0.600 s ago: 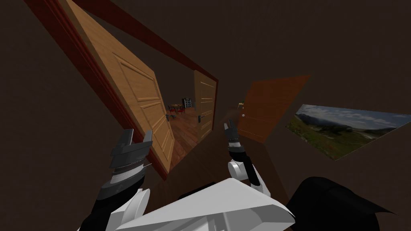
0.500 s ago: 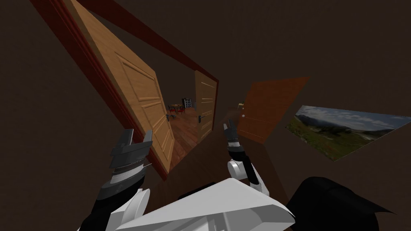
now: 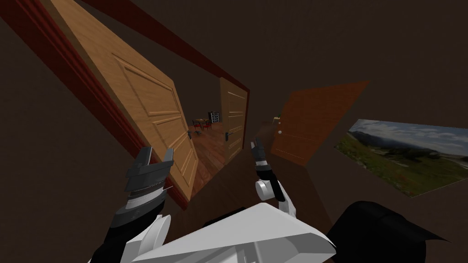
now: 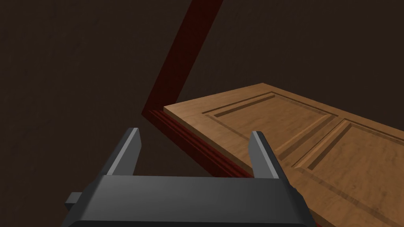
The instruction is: Push the door open
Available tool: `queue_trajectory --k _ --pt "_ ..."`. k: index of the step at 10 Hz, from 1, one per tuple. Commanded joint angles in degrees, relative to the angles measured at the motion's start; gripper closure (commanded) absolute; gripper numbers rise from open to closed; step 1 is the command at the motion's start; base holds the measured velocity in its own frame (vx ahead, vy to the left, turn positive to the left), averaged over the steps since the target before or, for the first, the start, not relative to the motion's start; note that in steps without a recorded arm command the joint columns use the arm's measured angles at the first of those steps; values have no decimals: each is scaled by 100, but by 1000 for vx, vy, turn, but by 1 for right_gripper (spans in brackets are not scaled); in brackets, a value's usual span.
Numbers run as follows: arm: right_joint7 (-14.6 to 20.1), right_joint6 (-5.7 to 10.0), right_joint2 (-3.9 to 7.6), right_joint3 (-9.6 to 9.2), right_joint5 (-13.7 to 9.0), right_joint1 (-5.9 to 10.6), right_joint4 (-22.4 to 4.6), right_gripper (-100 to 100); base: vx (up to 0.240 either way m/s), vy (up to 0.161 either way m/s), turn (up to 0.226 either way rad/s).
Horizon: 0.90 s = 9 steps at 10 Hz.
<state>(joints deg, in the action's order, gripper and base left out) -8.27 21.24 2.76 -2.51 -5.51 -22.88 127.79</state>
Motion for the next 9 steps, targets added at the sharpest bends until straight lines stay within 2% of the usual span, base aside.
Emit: queue_trajectory --k 1,6,9 --pt "38 47 25 -31 14 87 -209 -100 89 -78 34" --pt "164 120 87 -101 61 546 -1001 -100 83 -71 42" --pt "254 172 117 -152 95 876 -1514 -100 93 -86 49"
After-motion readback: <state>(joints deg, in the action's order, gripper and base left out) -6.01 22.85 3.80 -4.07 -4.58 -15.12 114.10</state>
